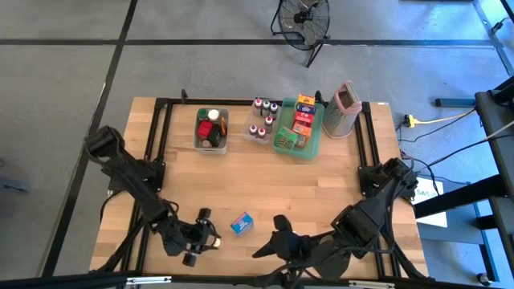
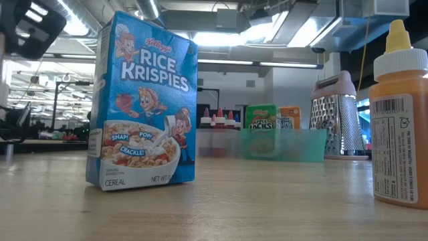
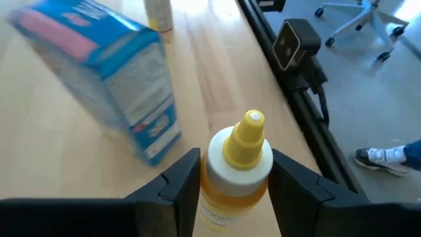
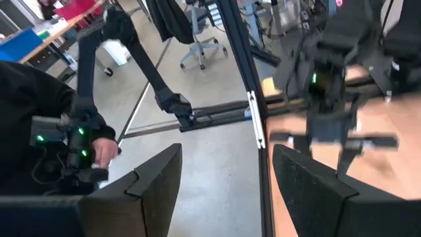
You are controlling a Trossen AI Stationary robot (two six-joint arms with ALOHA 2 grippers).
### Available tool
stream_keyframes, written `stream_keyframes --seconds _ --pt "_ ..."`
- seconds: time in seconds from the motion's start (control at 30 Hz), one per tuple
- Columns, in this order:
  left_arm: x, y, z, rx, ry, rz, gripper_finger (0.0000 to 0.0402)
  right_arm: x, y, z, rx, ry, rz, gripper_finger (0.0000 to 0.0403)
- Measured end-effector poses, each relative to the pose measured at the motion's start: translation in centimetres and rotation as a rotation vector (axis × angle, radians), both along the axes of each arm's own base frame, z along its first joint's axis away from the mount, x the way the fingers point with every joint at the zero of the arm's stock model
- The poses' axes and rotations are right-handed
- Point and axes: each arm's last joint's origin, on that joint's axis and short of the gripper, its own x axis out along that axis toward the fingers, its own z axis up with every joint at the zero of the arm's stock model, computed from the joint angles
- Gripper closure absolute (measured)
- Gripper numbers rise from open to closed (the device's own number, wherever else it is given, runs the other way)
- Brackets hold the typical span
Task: Pick & Place Kitchen Items
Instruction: Put the left yellow food coloring bottle into the transparent bin
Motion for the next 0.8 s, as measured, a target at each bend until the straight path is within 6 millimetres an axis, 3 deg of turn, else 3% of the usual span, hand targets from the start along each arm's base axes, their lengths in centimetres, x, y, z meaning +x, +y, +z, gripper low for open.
stream_keyframes --seconds 0.23,0.5,0.67,0.8 --pt "-1.8 2.3 4.9 -0.057 -0.068 0.024 0.0256 0.3 0.3 -1.8 0.036 0.062 -0.037 0.0162" --pt "-4.6 7.4 9.3 -0.004 -0.151 0.191 0.0256 0.5 0.7 -1.6 0.009 -0.047 -0.100 0.0162" --pt "-4.8 11.1 10.9 0.001 -0.201 0.333 0.0256 0.5 0.7 -1.2 -0.094 -0.092 -0.062 0.0162" --pt "-4.2 14.1 12.4 0.052 -0.240 0.448 0.0256 -0.1 0.0 -0.3 -0.273 -0.118 -0.007 0.0162"
